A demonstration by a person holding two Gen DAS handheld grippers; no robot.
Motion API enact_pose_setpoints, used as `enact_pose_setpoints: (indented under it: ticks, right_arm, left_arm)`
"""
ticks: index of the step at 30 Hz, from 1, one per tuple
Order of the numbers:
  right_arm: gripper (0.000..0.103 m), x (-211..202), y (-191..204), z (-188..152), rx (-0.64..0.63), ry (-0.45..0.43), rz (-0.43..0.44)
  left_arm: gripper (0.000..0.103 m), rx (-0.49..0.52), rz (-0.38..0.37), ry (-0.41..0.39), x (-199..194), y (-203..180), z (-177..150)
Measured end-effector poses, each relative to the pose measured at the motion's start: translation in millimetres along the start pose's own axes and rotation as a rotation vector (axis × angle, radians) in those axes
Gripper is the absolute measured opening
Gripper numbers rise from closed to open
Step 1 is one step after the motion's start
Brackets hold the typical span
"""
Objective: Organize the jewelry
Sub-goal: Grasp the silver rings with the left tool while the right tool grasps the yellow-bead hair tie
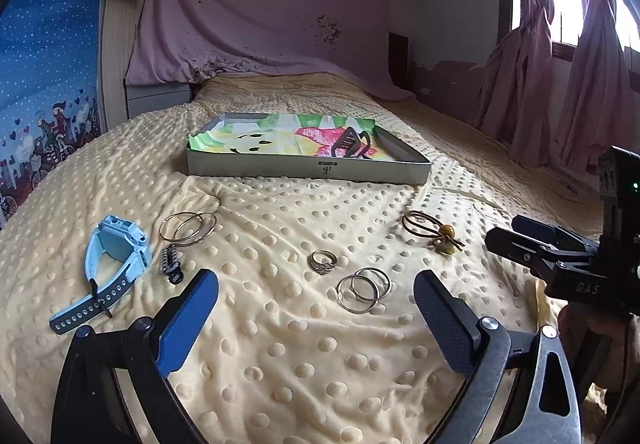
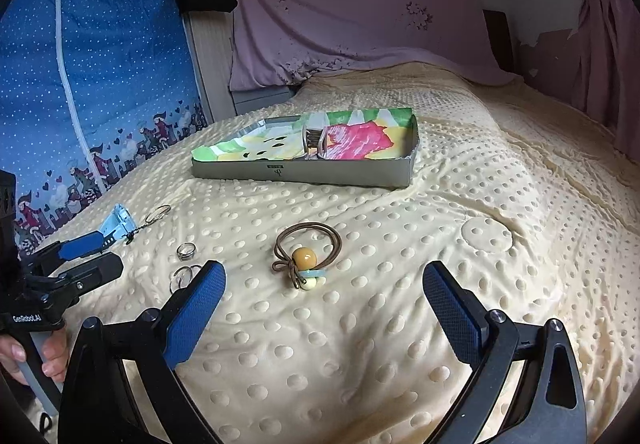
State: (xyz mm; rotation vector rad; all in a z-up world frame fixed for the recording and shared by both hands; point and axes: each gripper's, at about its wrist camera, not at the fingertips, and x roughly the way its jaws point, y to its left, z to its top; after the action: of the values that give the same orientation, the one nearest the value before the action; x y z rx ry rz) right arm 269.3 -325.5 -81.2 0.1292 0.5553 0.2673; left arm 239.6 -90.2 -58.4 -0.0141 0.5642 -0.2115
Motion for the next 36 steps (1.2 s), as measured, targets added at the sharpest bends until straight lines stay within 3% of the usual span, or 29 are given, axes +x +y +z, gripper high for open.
enact_pose_setpoints:
  ticks: [1, 4, 10, 17, 23, 25, 28, 30, 34, 36]
  right_arm:
    - [0.096, 2, 0, 0, -0.001, 0.007, 0.006]
    - [0.081, 11, 0, 0, -0.009, 0.037, 0.024]
    - [0.071, 25, 5, 1, -0.03, 0.086, 0.041]
    - [0.067, 44, 4, 7, -0.025, 0.142, 0.065]
    - [0.067, 63, 6, 13, -0.023, 0.177, 0.079]
    - [0.066, 69, 8, 13, -0.02, 0.188, 0.087]
    - [0.057, 78, 12, 12, -0.025, 0.207, 0.089]
    - [0.056, 79, 14, 10, -0.029, 0.209, 0.086]
    - [0.042, 79, 14, 8, -0.021, 0.206, 0.079]
    - [0.03, 78, 14, 8, -0.02, 0.201, 0.077]
  left_arm:
    - [0.089, 0.011, -0.01, 0.007, 2, -2, 0]
    - [0.078, 0.045, -0.04, 0.043, 9, -10, -1]
    - [0.061, 0.071, -0.103, 0.111, 22, -17, 0]
    - [0.051, 0.027, -0.136, 0.223, 46, -13, -1]
    - [0.046, -0.01, -0.139, 0.267, 60, -9, -1]
    - [0.039, -0.009, -0.133, 0.275, 62, -11, 0]
    - [0.028, -0.013, -0.139, 0.283, 63, -11, 1]
    - [0.028, -0.015, -0.14, 0.281, 62, -11, 1]
    - [0.028, -0.017, -0.153, 0.274, 60, -12, 1]
    - [0.028, -0.017, -0.161, 0.268, 59, -12, 1]
